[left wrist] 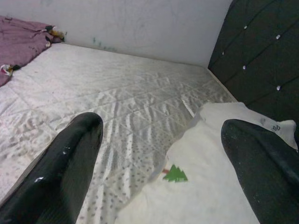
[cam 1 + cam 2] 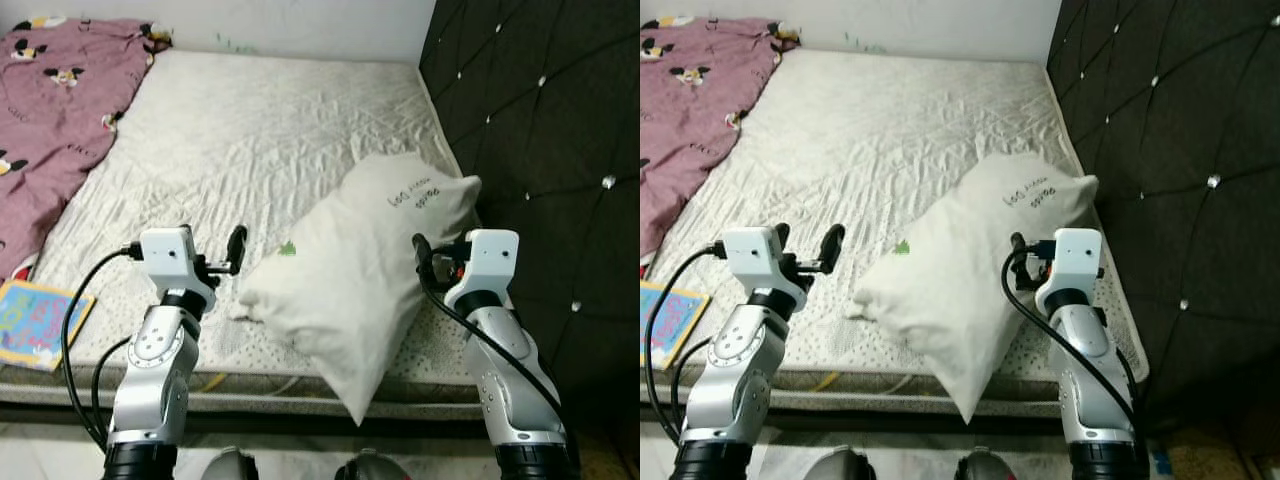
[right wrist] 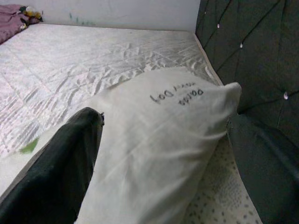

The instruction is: Clean up the room

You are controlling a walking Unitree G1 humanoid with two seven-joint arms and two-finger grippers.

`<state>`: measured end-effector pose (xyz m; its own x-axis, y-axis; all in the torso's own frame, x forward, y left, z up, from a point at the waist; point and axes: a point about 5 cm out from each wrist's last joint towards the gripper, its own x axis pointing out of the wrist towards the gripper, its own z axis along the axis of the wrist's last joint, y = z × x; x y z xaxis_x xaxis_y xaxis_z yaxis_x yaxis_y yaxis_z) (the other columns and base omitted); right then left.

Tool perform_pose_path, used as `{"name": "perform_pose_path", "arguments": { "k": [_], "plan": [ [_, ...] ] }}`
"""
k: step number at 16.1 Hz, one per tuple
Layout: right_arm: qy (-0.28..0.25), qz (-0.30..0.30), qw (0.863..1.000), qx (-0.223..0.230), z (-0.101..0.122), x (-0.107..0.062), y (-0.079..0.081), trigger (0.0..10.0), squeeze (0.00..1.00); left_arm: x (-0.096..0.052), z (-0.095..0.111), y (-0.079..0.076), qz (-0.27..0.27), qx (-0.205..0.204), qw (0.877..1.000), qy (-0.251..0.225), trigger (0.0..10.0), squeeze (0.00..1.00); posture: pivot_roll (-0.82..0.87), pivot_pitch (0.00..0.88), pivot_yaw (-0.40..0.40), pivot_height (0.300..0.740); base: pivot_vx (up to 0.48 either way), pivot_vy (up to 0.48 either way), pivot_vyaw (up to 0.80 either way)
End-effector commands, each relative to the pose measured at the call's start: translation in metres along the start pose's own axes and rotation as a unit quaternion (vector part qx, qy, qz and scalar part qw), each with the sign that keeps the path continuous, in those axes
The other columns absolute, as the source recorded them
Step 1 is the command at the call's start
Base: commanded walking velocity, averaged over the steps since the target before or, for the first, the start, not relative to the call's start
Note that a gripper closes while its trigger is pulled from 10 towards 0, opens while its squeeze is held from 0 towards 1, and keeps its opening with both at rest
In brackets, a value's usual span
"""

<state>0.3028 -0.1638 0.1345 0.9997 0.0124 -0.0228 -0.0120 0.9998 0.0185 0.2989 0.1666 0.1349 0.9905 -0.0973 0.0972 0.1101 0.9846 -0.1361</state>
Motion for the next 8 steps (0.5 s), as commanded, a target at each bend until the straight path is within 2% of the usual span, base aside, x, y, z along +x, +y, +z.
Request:
{"name": "perform_pose_path", "arguments": {
  "k": [1, 8],
  "plan": [
    [0.007, 0.006, 1.0, -0.005, -0.0022, -0.0003, 0.0011, 10.0, 0.0, -0.0003, -0.0009, -0.0004, 0.001, 0.004, 1.0, 0.001, 10.0, 0.0, -0.06, 0.128, -0.04, 0.645, 0.0, 0.0, 0.0],
    [0.011, 0.017, 1.0, -0.011, -0.0045, 0.0001, 0.0035, 10.0, 0.0, 0.0007, 0.0027, -0.001, 0.005, 0.006, 1.0, -0.008, 10.0, 0.0, -0.06, 0.122, -0.041, 0.645, 0.0, 0.0, 0.0]
  ]
}}
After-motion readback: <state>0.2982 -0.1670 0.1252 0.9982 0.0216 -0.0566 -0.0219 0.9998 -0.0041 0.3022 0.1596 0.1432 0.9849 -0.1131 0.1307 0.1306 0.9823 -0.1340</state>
